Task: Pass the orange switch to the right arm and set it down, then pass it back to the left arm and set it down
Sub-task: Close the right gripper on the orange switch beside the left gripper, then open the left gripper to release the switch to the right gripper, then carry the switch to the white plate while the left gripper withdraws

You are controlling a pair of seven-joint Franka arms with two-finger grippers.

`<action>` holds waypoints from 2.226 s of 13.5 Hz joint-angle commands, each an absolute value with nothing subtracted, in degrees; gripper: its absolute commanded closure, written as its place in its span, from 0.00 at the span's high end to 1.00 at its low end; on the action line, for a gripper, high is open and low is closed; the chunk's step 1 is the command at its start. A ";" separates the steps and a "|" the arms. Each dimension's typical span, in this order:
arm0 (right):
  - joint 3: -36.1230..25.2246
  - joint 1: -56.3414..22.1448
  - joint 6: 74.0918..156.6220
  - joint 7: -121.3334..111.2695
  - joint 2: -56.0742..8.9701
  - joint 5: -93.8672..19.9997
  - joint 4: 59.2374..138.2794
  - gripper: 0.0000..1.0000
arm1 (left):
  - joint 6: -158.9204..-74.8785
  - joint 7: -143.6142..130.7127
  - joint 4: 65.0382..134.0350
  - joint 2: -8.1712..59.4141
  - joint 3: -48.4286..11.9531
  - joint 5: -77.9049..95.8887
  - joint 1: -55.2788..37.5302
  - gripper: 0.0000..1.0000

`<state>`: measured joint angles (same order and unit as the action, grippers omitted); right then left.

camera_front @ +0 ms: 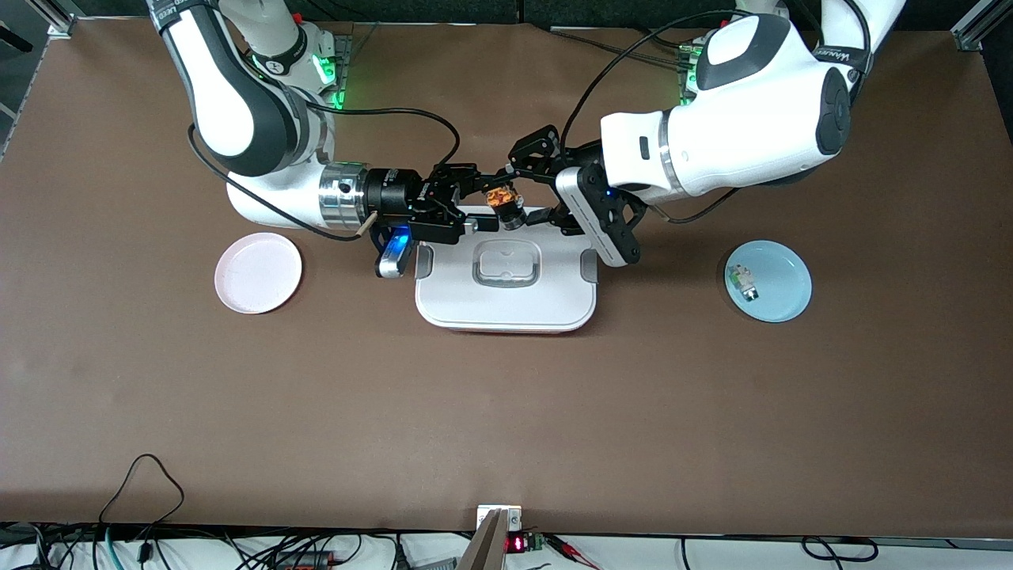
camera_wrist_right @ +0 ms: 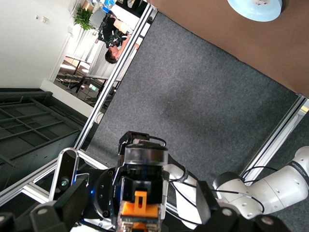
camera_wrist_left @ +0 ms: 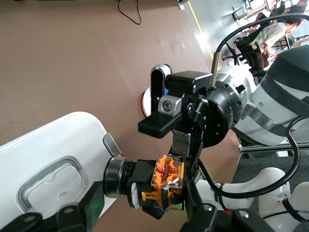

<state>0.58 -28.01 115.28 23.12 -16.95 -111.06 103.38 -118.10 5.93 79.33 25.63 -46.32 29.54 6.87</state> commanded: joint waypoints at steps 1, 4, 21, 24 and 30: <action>0.26 -28.48 115.67 20.49 -16.44 -112.41 103.71 0.87 | -118.83 5.36 79.54 25.49 -46.41 28.65 6.86 0.00; 0.26 -28.48 115.22 14.62 -16.09 -111.97 103.71 0.59 | -118.83 5.36 79.54 25.49 -46.41 28.65 6.94 0.00; -0.17 -28.39 115.31 6.06 -15.91 -111.80 103.62 0.32 | -118.30 5.36 79.89 25.49 -46.41 28.21 7.29 1.00; -0.44 -28.21 115.22 5.98 -15.73 -111.36 103.45 0.32 | -115.51 5.27 79.81 25.23 -46.41 28.21 8.34 1.00; -1.67 -26.29 115.31 4.83 -14.33 -94.17 102.48 0.28 | -95.05 5.62 79.63 21.27 -46.49 22.26 15.20 1.00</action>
<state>-1.60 -27.58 115.31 5.55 -15.81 -99.06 102.56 -100.86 5.91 79.25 24.34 -46.18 26.22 13.32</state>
